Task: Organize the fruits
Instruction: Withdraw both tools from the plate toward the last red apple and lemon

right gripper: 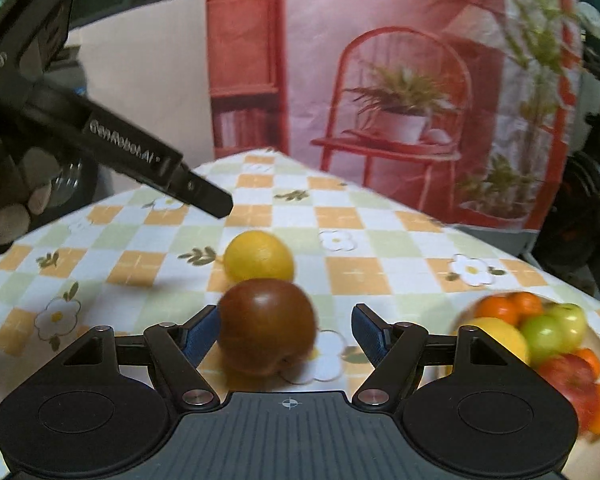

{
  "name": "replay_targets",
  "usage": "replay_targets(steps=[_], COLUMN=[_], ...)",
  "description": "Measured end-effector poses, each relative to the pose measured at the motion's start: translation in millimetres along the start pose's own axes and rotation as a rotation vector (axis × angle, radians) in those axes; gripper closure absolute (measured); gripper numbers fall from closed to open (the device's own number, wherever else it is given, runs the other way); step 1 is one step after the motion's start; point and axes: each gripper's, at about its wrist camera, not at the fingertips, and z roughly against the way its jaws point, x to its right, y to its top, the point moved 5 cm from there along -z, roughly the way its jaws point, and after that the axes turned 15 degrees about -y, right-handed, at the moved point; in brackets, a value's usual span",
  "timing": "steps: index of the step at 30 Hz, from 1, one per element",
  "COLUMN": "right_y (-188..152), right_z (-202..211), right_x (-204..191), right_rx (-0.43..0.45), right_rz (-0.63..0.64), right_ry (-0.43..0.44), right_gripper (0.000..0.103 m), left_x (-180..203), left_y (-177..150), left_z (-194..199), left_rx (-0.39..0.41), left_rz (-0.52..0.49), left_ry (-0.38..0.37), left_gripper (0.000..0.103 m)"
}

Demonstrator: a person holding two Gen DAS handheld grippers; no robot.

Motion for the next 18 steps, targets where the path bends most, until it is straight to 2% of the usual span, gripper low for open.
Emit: replay_targets(steps=[8, 10, 12, 18], right_y=[7.5, 5.8, 3.5, -5.4], right_z=[-24.1, -27.1, -27.0, -17.1], right_x=[-19.3, -19.7, -16.6, -3.5], right_rx=[-0.034, -0.045, -0.047, -0.029], right_rz=[0.048, 0.05, 0.038, -0.005], right_ry=[0.027, 0.028, 0.031, 0.055], right_gripper=[0.03, 0.031, 0.04, 0.041], left_x=[-13.4, -13.4, -11.4, -1.7], left_y=[-9.7, -11.2, -12.1, -13.9], left_z=[1.1, -1.0, -2.9, -9.8], left_rx=[-0.009, -0.013, -0.013, -0.025], left_rz=[0.031, 0.035, 0.034, 0.025], left_ry=[0.006, 0.002, -0.005, -0.031], left_gripper=[0.057, 0.057, 0.057, 0.057])
